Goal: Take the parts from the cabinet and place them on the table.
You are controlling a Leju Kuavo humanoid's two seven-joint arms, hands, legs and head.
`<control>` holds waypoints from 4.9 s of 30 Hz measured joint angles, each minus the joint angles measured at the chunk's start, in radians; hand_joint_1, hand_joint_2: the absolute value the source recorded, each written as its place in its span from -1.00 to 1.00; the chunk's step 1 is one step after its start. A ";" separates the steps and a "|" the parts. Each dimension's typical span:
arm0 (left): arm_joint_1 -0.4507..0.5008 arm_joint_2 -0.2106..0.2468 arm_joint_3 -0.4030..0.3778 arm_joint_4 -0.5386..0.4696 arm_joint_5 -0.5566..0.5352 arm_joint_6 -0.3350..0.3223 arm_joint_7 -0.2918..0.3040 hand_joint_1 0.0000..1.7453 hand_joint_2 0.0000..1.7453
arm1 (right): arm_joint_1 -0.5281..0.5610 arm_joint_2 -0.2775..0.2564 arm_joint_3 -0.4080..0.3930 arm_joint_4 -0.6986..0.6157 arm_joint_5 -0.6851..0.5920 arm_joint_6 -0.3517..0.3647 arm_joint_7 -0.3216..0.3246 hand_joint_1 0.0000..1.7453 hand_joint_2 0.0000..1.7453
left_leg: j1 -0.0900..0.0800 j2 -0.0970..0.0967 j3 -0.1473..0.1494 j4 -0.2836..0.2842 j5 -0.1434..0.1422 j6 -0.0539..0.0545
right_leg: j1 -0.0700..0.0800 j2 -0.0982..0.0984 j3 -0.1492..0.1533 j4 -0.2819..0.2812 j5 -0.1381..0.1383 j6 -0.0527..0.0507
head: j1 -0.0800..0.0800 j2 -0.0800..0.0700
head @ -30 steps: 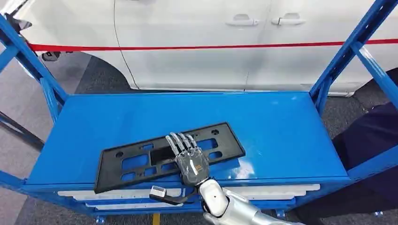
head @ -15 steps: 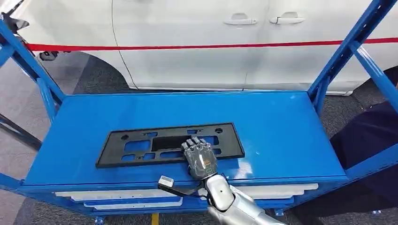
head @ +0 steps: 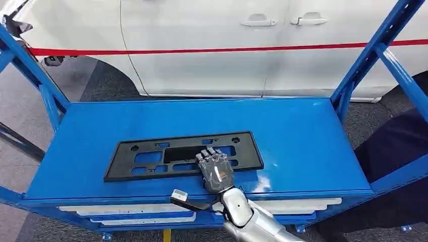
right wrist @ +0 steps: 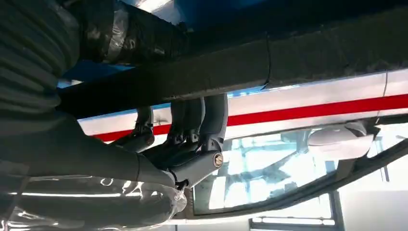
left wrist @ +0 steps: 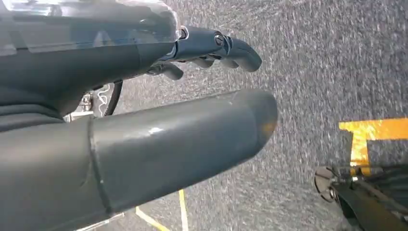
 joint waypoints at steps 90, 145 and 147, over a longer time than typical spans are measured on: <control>0.007 -0.047 0.158 0.000 0.014 0.039 -0.004 -1.00 1.00 | 0.454 0.017 -0.076 -0.964 -1.296 0.295 -0.998 1.00 1.00 | -0.003 0.011 -0.069 0.019 0.053 0.008 | -0.008 -0.001 0.094 -0.010 -0.087 0.019 | 0.000 0.000; 0.006 -0.040 0.185 0.000 -0.017 0.027 -0.003 -1.00 1.00 | 0.534 0.047 -0.161 -0.973 -1.437 0.433 -1.060 1.00 1.00 | -0.007 0.066 0.038 -0.040 -0.004 0.041 | -0.027 0.003 -0.141 0.321 -0.089 0.052 | 0.000 0.000; 0.003 -0.040 0.185 0.000 -0.017 0.027 -0.003 -1.00 1.00 | 0.534 0.047 -0.161 -0.972 -1.437 0.433 -1.060 1.00 1.00 | 0.001 0.093 0.002 -0.015 0.005 0.029 | -0.043 -0.013 -0.062 0.243 -0.001 0.072 | 0.000 0.000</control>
